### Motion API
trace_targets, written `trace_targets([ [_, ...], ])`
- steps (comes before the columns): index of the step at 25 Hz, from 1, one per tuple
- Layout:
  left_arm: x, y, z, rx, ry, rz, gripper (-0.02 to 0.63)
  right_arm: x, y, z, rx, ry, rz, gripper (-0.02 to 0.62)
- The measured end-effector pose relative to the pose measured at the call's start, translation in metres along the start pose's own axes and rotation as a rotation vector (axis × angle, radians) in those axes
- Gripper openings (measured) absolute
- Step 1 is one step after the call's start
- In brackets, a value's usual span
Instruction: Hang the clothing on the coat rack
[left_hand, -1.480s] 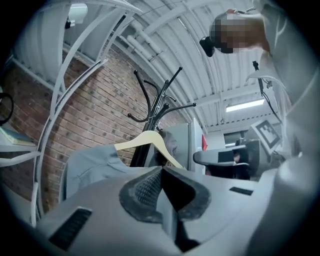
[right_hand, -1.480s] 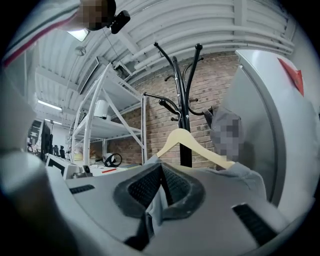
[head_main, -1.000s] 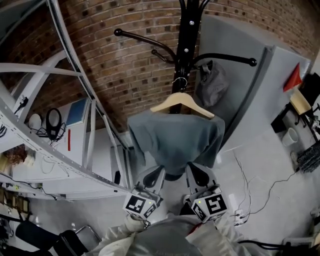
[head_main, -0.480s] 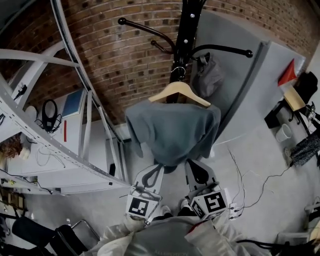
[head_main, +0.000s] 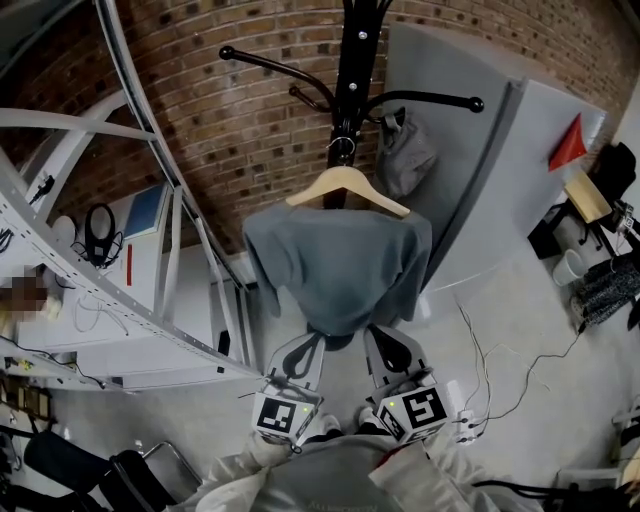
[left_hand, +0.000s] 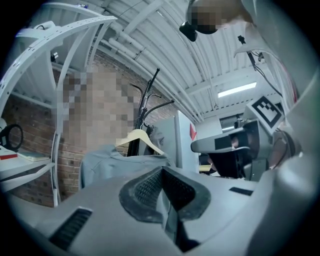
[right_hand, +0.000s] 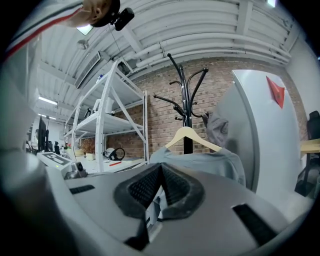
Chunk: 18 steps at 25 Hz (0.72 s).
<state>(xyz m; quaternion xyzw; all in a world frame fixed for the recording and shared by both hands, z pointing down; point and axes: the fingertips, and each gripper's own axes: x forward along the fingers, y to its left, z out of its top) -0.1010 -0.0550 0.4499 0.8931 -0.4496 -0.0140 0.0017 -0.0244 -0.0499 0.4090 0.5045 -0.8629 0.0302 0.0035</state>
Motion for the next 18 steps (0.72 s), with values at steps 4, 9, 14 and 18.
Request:
trace_targets([
  [4, 0.007, -0.003, 0.001, 0.016, -0.006, 0.015, 0.008, 0.0, -0.006, 0.001, -0.001, -0.004, 0.015, 0.025],
  [9, 0.014, -0.002, -0.001, 0.023, -0.019, 0.043, 0.008, 0.001, -0.015, 0.0, 0.003, -0.001, 0.032, 0.025],
  [14, 0.018, -0.001, -0.01, 0.022, -0.018, 0.053, 0.008, 0.002, -0.017, 0.001, 0.005, -0.007, 0.045, 0.025],
  [18, 0.019, 0.0, -0.015, 0.015, 0.005, 0.06, 0.008, 0.001, -0.02, 0.0, 0.002, -0.006, 0.052, 0.025],
])
